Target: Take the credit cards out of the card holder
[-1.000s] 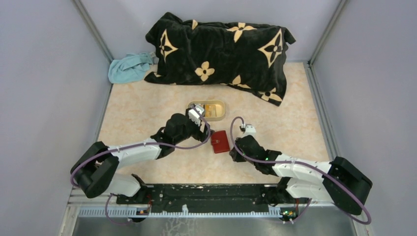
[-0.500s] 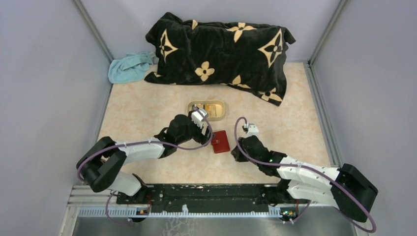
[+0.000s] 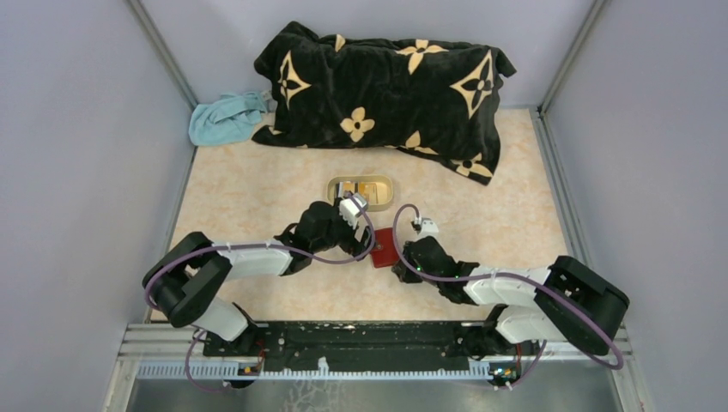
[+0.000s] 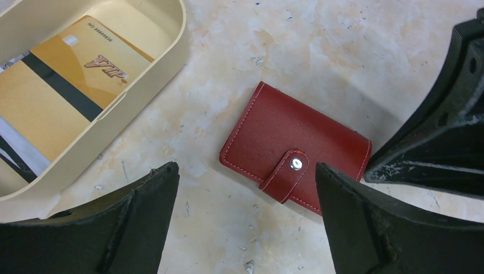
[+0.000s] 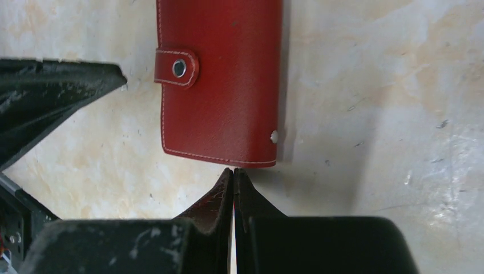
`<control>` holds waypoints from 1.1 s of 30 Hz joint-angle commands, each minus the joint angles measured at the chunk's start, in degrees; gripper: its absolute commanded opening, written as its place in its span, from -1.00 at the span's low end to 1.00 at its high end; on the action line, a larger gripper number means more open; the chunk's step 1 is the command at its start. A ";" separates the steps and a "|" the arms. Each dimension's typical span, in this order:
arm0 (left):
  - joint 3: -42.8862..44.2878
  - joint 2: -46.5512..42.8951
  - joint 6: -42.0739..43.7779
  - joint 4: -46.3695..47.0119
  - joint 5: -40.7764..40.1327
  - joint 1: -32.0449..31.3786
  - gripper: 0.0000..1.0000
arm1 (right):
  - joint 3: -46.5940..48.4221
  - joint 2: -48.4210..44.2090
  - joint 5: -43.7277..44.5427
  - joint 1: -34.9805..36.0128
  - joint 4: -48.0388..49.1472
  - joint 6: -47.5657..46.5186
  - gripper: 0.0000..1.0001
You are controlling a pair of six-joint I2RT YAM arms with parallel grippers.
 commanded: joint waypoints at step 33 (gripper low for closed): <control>4.25 13.08 11.78 1.66 12.97 -0.05 0.99 | 7.63 8.30 -7.66 -6.57 8.37 -4.63 -1.00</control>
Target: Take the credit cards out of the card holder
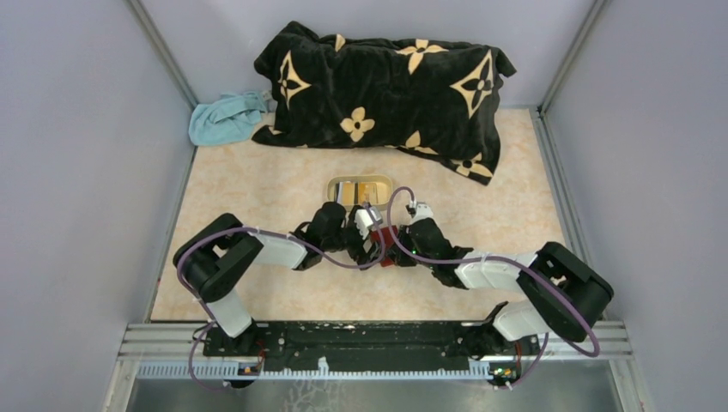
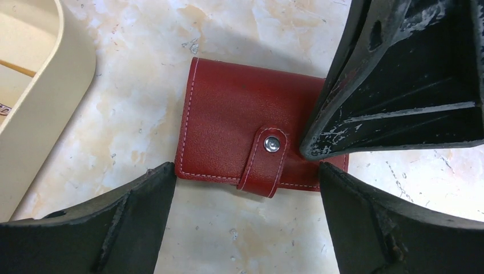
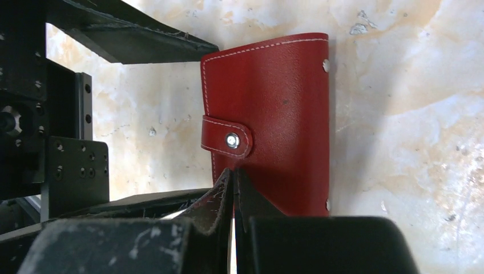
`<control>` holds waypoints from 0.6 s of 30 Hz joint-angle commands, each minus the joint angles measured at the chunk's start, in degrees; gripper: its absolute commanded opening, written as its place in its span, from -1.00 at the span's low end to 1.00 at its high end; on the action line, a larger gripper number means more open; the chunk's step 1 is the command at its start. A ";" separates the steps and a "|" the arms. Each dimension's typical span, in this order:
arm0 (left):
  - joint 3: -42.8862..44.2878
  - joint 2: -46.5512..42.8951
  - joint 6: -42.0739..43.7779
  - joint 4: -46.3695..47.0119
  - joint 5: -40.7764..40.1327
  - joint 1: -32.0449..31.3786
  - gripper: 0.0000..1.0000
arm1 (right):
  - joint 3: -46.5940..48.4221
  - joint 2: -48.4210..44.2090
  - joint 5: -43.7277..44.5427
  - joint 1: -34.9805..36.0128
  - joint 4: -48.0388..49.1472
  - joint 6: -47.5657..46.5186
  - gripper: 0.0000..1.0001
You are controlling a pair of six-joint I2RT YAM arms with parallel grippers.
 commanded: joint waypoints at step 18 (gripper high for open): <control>-0.38 -6.91 3.85 -3.50 -2.09 -0.13 0.99 | 0.38 -5.09 -0.55 -0.08 0.84 0.45 -1.00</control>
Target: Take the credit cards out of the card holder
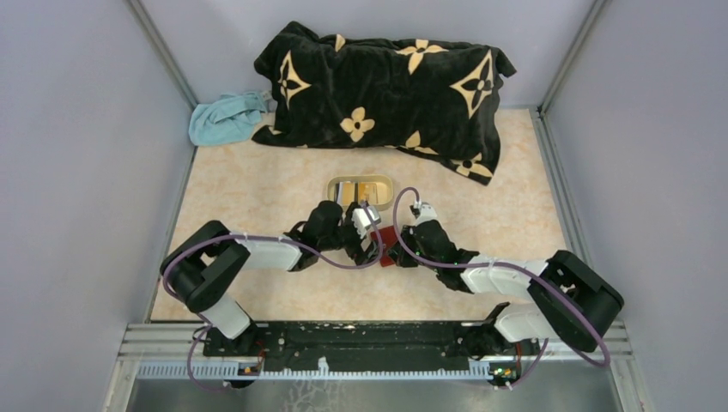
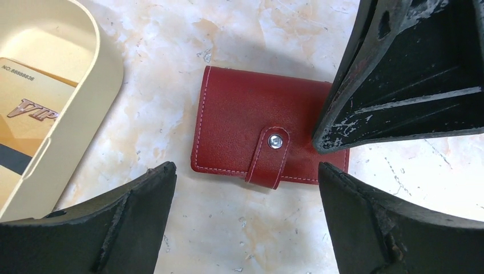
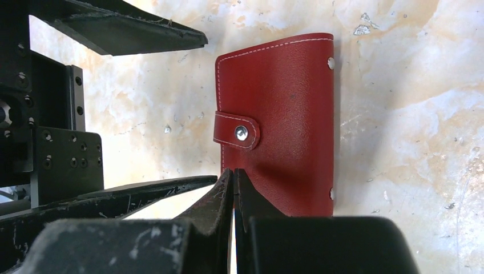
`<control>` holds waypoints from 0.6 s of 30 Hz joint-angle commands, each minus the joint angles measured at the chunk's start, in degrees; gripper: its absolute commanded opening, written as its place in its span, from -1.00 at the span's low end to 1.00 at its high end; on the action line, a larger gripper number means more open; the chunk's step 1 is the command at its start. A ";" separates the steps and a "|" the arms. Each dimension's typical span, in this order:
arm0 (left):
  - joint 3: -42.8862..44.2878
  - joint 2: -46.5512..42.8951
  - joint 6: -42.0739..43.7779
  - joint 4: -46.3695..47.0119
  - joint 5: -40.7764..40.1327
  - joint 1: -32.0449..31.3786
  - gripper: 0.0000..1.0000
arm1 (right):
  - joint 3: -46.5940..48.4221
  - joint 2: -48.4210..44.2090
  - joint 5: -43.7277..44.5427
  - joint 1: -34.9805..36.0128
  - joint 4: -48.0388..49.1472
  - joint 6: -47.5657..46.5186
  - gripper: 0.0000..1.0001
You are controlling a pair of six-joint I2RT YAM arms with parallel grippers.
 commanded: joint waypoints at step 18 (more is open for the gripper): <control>0.03 -4.97 2.13 0.03 0.35 -0.04 0.99 | -0.38 -0.69 0.15 -2.62 -0.75 0.24 -1.00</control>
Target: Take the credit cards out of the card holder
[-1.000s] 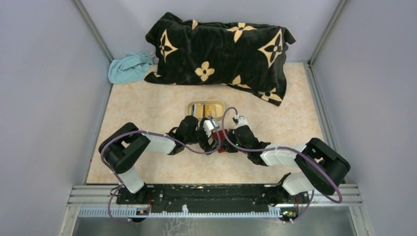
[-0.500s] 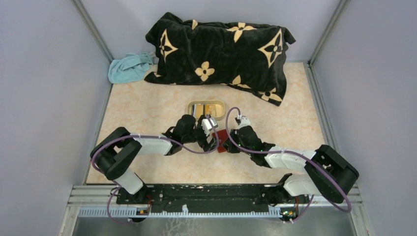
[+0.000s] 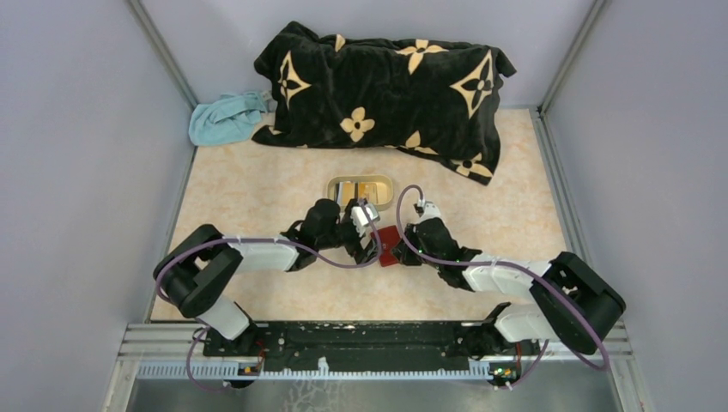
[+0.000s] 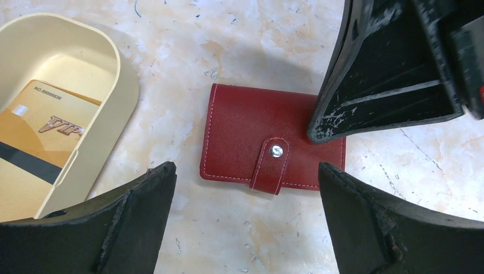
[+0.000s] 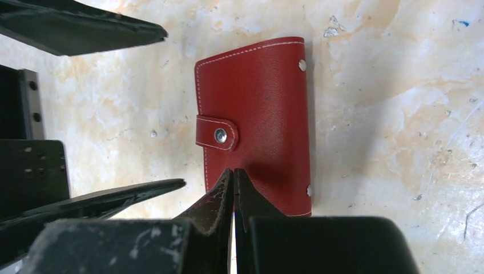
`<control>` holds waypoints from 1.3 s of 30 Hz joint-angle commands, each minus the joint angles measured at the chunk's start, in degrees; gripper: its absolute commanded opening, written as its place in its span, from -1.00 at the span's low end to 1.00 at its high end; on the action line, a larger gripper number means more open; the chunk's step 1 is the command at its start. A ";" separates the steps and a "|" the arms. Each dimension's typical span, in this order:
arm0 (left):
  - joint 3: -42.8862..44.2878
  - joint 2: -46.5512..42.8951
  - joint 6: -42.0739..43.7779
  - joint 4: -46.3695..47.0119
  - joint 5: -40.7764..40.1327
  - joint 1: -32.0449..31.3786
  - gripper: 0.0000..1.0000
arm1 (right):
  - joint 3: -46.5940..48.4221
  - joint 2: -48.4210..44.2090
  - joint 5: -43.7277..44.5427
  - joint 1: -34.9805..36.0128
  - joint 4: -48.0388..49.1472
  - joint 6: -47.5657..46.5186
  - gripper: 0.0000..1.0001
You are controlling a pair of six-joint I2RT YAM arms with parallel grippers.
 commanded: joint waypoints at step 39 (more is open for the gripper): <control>4.63 9.02 3.98 -0.41 5.78 -0.18 0.97 | -7.16 4.79 -2.35 -0.42 11.07 4.01 -1.00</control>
